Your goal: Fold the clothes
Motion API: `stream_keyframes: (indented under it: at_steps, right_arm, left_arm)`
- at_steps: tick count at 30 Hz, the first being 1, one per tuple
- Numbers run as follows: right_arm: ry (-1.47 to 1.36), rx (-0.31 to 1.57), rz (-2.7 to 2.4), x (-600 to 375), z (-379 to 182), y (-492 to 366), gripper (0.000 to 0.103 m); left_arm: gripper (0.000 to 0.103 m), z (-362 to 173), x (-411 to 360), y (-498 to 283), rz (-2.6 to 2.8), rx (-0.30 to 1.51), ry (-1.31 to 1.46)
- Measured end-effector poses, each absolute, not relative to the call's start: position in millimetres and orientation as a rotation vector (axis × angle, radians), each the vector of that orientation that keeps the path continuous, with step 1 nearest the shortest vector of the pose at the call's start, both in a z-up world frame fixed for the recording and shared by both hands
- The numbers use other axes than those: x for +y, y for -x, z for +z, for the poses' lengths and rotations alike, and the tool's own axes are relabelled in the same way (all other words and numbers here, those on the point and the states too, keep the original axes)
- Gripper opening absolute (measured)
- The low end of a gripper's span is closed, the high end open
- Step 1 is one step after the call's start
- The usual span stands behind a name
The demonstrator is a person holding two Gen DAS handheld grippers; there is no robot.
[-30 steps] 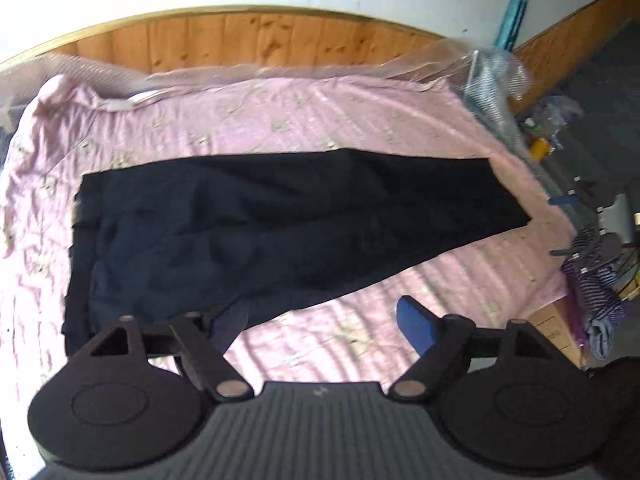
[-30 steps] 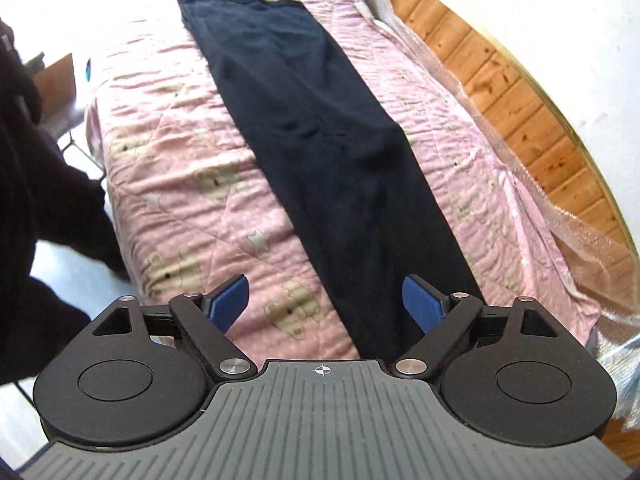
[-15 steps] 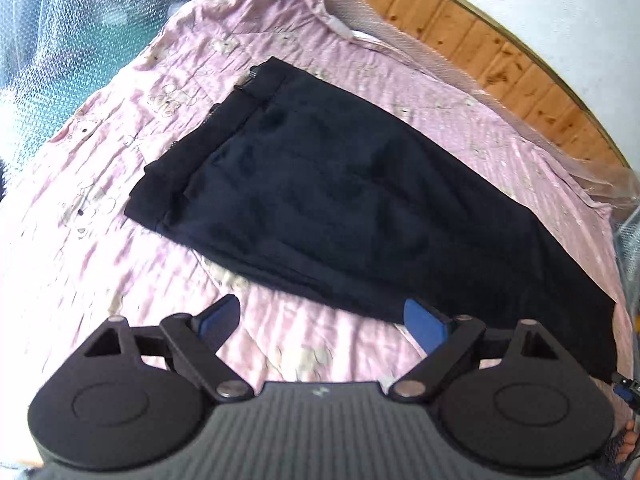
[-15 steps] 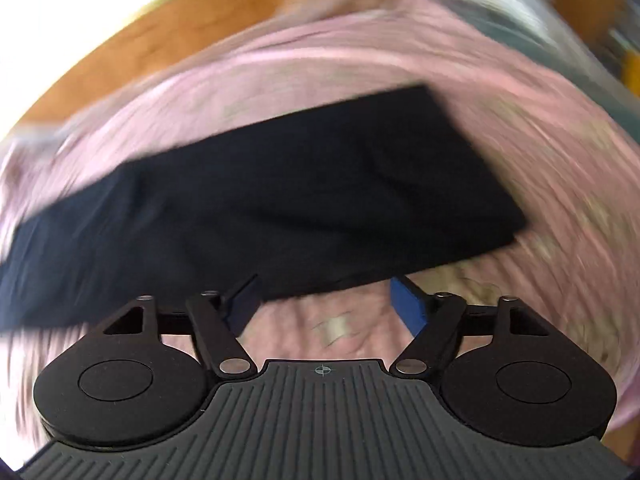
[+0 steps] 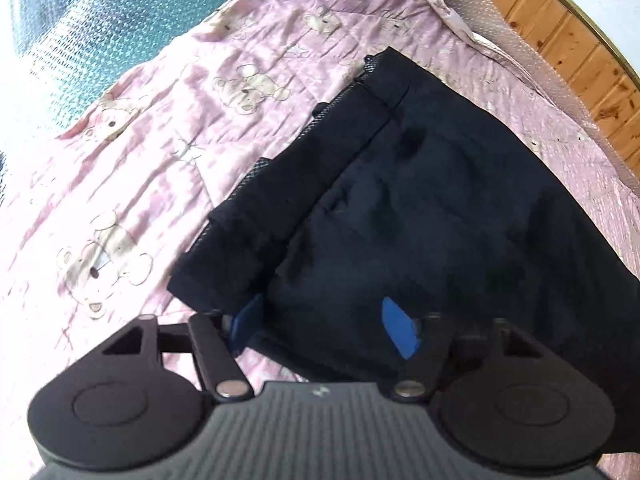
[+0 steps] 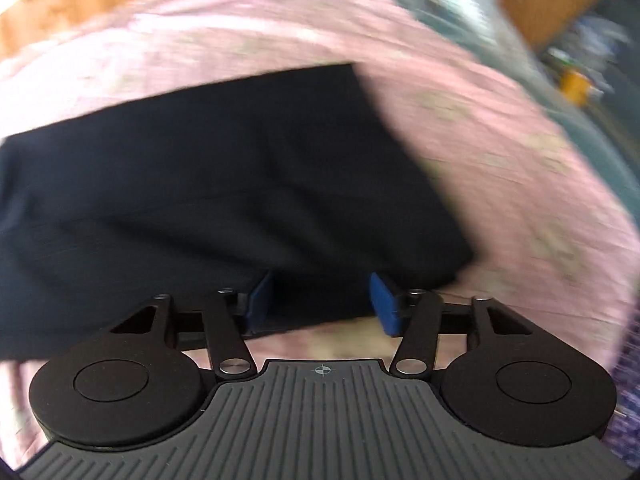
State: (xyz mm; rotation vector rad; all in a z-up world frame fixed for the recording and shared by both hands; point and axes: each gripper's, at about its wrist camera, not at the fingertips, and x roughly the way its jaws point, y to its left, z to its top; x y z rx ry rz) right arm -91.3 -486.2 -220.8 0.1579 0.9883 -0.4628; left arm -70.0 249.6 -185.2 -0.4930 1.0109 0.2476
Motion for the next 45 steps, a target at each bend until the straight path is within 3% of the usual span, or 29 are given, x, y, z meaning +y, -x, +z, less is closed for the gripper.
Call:
stream_keyframes:
  at_steps: [4,11,19,25,33,36,38,39,41,45]
  right_arm:
    - [-0.278,0.946,-0.537,-503.1,-200.4,100.7,0.056]
    - [-0.312,0.958,-0.494,-476.0,-193.1,89.5,0.068]
    - [-0.839,0.701,-0.614,-527.0,-218.8,157.5,0.069]
    - [-1.018,0.548,-0.567,-566.6,-244.6,181.3,0.070]
    - [-1.177,0.507,-0.381,-602.7,-263.8,183.1,0.070]
    - [-1.109,0.528,-0.345,-607.9,-266.4,174.7,0.059]
    - [-1.073,0.574,-0.325,-612.7,-267.1,162.3,0.034]
    - [-1.046,0.607,-0.332,-612.1,-265.9,157.3,0.010]
    - [-0.978,0.659,-0.340,-609.1,-260.6,149.1,0.004]
    - [-0.710,0.659,-0.288,-578.3,-219.4,137.6,0.003]
  left_arm:
    - [0.085,-190.8,266.0,64.4,0.276,1.019,0.485]
    - [0.082,-207.0,289.6,64.5,0.373,1.100,0.488]
    - [0.083,-195.9,286.3,106.2,0.353,1.103,0.594]
    - [0.084,-175.0,230.2,83.4,0.287,1.099,0.626]
    - [0.089,-134.9,71.6,5.3,0.020,1.103,0.527]
    - [0.089,-133.2,-17.5,-28.0,-0.135,1.145,0.437]
    - [0.089,-134.7,-81.8,-47.9,-0.230,1.179,0.355]
    - [0.089,-133.8,-113.1,-56.5,-0.278,1.189,0.316]
    - [0.089,-127.1,-172.8,-69.1,-0.376,1.190,0.245]
    - [0.090,-106.7,-271.5,-89.6,-0.571,1.159,0.171]
